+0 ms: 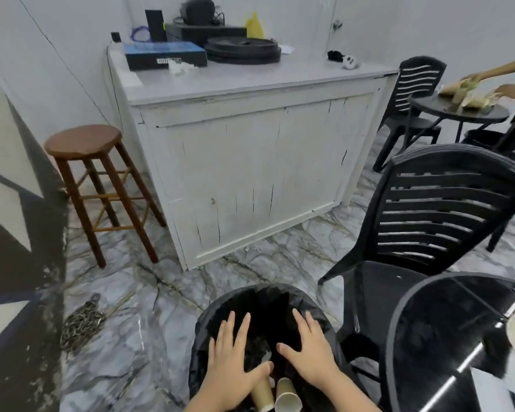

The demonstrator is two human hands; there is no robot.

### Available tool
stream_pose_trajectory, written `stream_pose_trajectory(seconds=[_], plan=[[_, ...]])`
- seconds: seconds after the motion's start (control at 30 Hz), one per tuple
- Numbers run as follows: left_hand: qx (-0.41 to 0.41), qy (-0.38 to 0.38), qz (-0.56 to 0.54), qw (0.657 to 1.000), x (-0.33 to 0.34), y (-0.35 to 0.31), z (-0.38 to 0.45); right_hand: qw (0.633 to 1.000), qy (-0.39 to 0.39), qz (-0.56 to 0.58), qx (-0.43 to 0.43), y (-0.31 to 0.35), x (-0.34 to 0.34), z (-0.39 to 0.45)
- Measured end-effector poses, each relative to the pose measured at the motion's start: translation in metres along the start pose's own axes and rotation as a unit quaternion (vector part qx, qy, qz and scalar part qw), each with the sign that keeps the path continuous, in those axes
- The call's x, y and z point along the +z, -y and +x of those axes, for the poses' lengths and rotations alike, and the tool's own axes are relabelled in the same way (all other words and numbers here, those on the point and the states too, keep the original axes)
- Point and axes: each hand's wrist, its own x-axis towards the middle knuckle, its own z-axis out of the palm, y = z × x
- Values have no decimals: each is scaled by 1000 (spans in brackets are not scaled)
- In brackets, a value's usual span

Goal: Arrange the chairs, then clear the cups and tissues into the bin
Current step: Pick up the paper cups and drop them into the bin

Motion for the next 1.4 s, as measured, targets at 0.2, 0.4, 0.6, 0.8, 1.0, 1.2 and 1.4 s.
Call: stream_pose_trajectory(seconds=[0.2, 0.4, 0.6, 0.8, 1.0, 1.2, 1.4], plan=[[37, -6, 14, 999, -24, -27, -16, 997, -70, 34, -5, 11, -52, -32], [93, 15, 49, 994, -19, -73, -20, 987, -148, 61, 6, -13, -92, -76], [170, 72, 90, 979, 15, -146, -20, 970, -216, 90, 59, -74, -133, -132], [258, 85, 110, 956, 70, -224, -34, 952, -267, 95, 119, -152, -168, -195], [278, 96, 163, 942, 142, -275, -58, 940, -292, 116, 133, -223, -174, -257], [269, 76, 204, 938, 190, -290, -67, 959, -246, 84, 110, -265, -149, -282], [302, 4, 236, 924, 213, -278, -50, 970, -228, -16, 76, -274, -127, -272]])
